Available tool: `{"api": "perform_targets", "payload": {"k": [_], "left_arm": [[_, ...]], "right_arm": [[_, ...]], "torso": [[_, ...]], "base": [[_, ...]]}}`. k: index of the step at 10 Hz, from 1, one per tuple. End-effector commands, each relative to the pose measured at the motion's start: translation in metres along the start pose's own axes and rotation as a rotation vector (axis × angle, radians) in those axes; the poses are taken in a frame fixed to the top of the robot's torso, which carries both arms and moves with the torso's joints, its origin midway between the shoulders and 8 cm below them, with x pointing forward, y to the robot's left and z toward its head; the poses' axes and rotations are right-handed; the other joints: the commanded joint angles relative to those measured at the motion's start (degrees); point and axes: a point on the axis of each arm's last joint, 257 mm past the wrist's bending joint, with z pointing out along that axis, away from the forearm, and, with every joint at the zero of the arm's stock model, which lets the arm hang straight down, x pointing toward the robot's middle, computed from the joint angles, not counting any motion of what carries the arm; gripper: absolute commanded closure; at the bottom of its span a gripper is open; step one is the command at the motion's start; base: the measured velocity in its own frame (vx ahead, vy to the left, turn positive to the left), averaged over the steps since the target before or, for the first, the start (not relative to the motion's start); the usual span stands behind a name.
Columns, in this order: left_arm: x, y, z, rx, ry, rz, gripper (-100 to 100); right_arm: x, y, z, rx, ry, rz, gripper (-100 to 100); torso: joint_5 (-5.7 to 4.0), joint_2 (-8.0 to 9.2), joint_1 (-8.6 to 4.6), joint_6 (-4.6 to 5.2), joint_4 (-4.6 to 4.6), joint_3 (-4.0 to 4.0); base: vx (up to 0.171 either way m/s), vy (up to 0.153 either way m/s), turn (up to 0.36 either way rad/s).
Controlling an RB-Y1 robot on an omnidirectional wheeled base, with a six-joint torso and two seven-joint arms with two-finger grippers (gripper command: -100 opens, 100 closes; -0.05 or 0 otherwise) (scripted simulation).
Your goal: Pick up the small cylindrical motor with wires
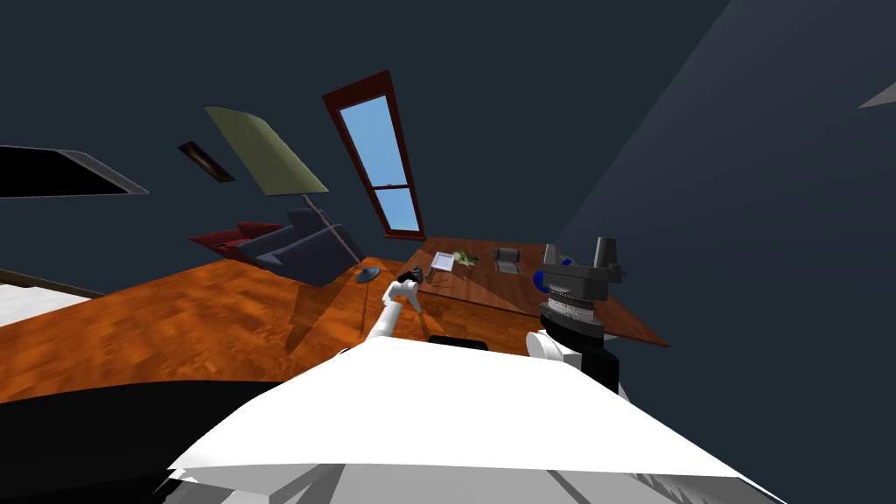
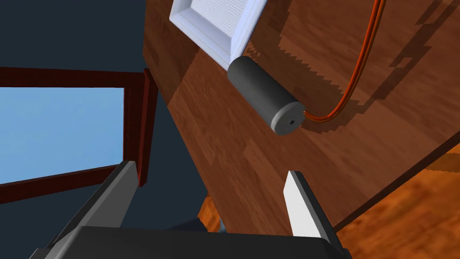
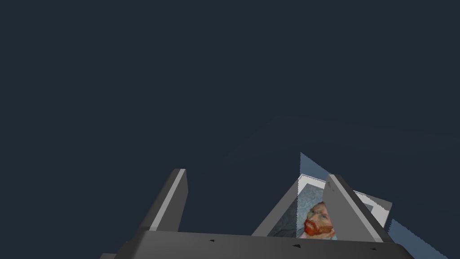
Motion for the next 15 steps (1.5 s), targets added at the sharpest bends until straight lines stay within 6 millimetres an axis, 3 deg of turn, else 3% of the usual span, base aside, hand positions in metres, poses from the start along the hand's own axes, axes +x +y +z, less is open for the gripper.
{"api": "perform_targets", "payload": {"k": [1,6,7,13,14,15], "left_arm": [[0.001,0.017,0.006,-0.059,-0.006,-0.019,-100],[0.003,0.071,0.014,-0.233,-0.021,-0.077,-100],[0.003,0.071,0.014,-0.234,-0.021,-0.077,-100],[0.008,0.143,0.009,-0.431,-0.040,-0.138,-100],[0.008,0.133,0.010,-0.407,-0.037,-0.132,-100],[0.008,0.135,0.010,-0.412,-0.037,-0.133,0]], "right_arm": [[0.000,0.000,0.000,0.000,0.000,0.000,0],[0.000,0.000,0.000,0.000,0.000,0.000,0],[0.000,0.000,0.000,0.000,0.000,0.000,0],[0.000,0.000,0.000,0.000,0.000,0.000,0],[0.000,0.000,0.000,0.000,0.000,0.000,0],[0.000,0.000,0.000,0.000,0.000,0.000,0]], "torso": [[0.00,0.00,0.00,0.00,0.00,0.00],[0.00,0.00,0.02,0.00,0.00,0.00],[0.00,-0.01,-0.02,0.00,0.00,-0.01],[0.00,-0.05,0.01,-0.01,-0.01,-0.03],[0.00,-0.09,0.03,-0.01,-0.02,-0.05],[0.01,0.02,0.09,-0.02,0.00,0.01]], "base": [[0.037,-0.037,-0.042],[0.055,-0.049,-0.053],[0.043,-0.032,-0.019],[0.065,-0.039,-0.050],[0.038,-0.014,-0.007],[0.007,-0.003,0.002]]}}
